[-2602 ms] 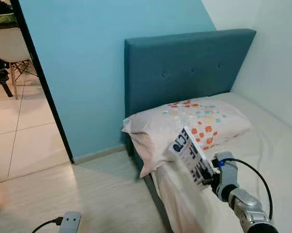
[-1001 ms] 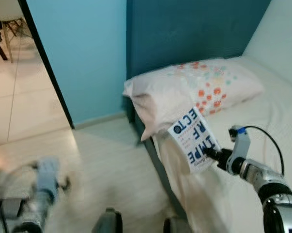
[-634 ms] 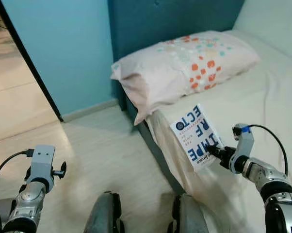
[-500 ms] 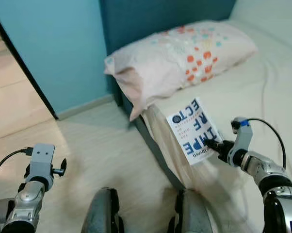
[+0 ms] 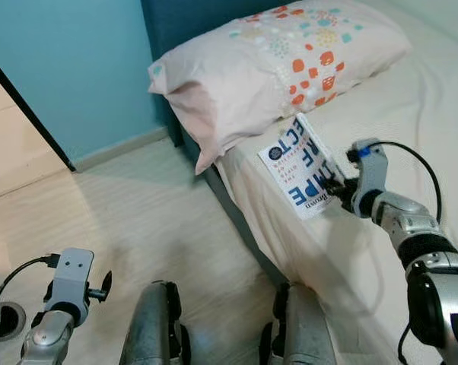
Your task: Clean up the room
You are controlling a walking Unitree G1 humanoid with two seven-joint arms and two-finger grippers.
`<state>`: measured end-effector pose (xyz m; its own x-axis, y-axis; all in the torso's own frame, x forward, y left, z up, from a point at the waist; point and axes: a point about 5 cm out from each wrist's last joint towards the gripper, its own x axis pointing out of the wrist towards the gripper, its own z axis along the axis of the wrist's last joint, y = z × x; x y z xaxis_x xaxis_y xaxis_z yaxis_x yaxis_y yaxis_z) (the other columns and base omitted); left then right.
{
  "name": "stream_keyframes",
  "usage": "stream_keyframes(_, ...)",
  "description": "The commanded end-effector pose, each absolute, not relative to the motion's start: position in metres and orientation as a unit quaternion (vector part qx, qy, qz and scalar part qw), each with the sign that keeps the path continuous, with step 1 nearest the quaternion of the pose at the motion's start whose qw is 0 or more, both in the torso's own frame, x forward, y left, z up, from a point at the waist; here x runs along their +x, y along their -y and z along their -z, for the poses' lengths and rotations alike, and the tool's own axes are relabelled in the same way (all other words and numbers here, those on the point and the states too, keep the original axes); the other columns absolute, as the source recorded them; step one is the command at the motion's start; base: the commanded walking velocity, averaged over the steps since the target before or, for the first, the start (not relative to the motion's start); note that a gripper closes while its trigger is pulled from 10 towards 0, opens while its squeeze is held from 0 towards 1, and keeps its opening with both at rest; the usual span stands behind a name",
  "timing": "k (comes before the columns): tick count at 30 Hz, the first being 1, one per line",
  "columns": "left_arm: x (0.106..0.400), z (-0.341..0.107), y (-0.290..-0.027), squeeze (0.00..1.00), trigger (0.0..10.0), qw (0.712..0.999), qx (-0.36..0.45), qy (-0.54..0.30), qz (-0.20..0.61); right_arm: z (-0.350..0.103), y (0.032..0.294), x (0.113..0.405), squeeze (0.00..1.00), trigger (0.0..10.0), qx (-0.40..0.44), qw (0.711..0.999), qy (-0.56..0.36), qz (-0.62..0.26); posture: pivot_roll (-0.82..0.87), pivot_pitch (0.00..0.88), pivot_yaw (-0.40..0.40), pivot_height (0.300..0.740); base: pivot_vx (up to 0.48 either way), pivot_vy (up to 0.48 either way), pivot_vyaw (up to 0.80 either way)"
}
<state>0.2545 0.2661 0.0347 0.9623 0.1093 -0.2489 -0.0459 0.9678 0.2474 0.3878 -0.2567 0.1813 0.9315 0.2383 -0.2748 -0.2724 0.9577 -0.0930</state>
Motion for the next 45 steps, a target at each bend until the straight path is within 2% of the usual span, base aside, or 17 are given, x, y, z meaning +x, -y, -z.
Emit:
stream_keyframes(1, 0.244, -0.024, -0.264, 0.00, 10.0, 0.980, 0.116, -0.157, -0.035, -0.169, 0.256, 0.385, 0.00, 10.0, -0.077, 0.975, -0.161, -0.130, 0.17, 0.441, -0.047, 0.580, 0.000, 0.000, 0.00)
stream_keyframes(8, 0.240, -0.025, -0.262, 0.00, 10.0, 0.980, 0.116, -0.158, -0.032, -0.160, 0.258, 0.382, 0.00, 10.0, -0.103, 0.970, -0.186, -0.119, 0.17, 0.455, -0.051, 0.580, 0.000, 0.000, 0.00)
stream_keyframes(9, 0.238, -0.024, -0.261, 0.00, 10.0, 0.980, 0.116, -0.159, -0.030, -0.161, 0.261, 0.382, 0.38, 10.0, -0.113, 0.970, -0.184, -0.109, 0.17, 0.457, -0.054, 0.580, 0.000, 0.000, 0.00)
stream_keyframes(11, 0.236, -0.024, -0.259, 0.00, 10.0, 0.980, 0.116, -0.161, -0.029, -0.162, 0.262, 0.382, 0.38, 10.0, -0.120, 0.971, -0.181, -0.102, 0.17, 0.457, -0.054, 0.580, 0.000, 0.000, 0.00)
stream_keyframes(12, 0.235, -0.024, -0.259, 0.00, 10.0, 0.980, 0.116, -0.162, -0.028, -0.165, 0.263, 0.383, 1.00, 10.0, -0.123, 0.972, -0.173, -0.097, 0.17, 0.458, -0.056, 0.580, 0.000, 0.000, 0.00)
stream_keyframes(23, 0.240, -0.022, -0.245, 0.00, 10.0, 0.981, 0.106, -0.164, -0.018, -0.192, 0.264, 0.392, 1.00, 10.0, -0.111, 0.987, -0.103, -0.053, 0.17, 0.409, -0.053, 0.580, 0.000, 0.000, 0.00)
stream_keyframes(24, 0.244, -0.022, -0.239, 0.00, 10.0, 0.981, 0.102, -0.162, -0.013, -0.202, 0.268, 0.394, 0.25, 10.0, -0.113, 0.989, -0.083, -0.038, 0.16, 0.377, -0.054, 0.580, 0.000, 0.000, 0.00)
stream_keyframes(26, 0.244, -0.022, -0.239, 0.00, 10.0, 0.981, 0.102, -0.162, -0.013, -0.202, 0.268, 0.394, 0.25, 10.0, -0.113, 0.989, -0.083, -0.038, 0.16, 0.377, -0.054, 0.580, 0.000, 0.000, 0.00)
stream_keyframes(27, 0.250, -0.021, -0.233, 0.00, 10.0, 0.983, 0.096, -0.159, -0.008, -0.212, 0.273, 0.395, 0.00, 10.0, -0.129, 0.989, -0.064, -0.020, 0.15, 0.354, -0.054, 0.580, 0.000, 0.000, 0.00)
stream_keyframes(31, 0.262, -0.020, -0.221, 0.00, 10.0, 0.984, 0.086, -0.156, 0.001, -0.229, 0.290, 0.392, 0.00, 10.0, -0.180, 0.982, -0.047, 0.028, 0.12, 0.322, -0.049, 0.580, 0.000, 0.000, 0.00)
stream_keyframes(36, 0.263, -0.020, -0.218, 0.00, 10.0, 0.984, 0.083, -0.156, 0.004, -0.230, 0.296, 0.390, 0.00, 10.0, -0.184, 0.981, -0.050, 0.044, 0.11, 0.316, -0.042, 0.580, 0.000, 0.000, 0.00)
stream_keyframes(40, 0.263, -0.018, -0.213, 0.00, 10.0, 0.984, 0.080, -0.160, 0.012, -0.210, 0.300, 0.385, 0.00, 10.0, -0.163, 0.982, -0.080, 0.057, 0.09, 0.322, -0.034, 0.580, 0.000, 0.000, 0.00)
stream_keyframes(41, 0.262, -0.018, -0.212, 0.00, 10.0, 0.984, 0.080, -0.161, 0.014, -0.194, 0.294, 0.384, 0.00, 10.0, -0.140, 0.985, -0.096, 0.041, 0.10, 0.328, -0.034, 0.580, 0.000, 0.000, 0.00)
stream_keyframes(42, 0.260, -0.018, -0.212, 0.00, 10.0, 0.984, 0.079, -0.161, 0.015, -0.176, 0.276, 0.384, 0.00, 10.0, -0.118, 0.988, -0.103, -0.016, 0.10, 0.340, -0.031, 0.580, 0.000, 0.000, 0.00)
stream_keyframes(45, 0.260, -0.018, -0.212, 0.00, 10.0, 0.984, 0.079, -0.161, 0.015, -0.176, 0.276, 0.384, 0.00, 10.0, -0.118, 0.988, -0.103, -0.016, 0.10, 0.340, -0.031, 0.580, 0.000, 0.000, 0.00)
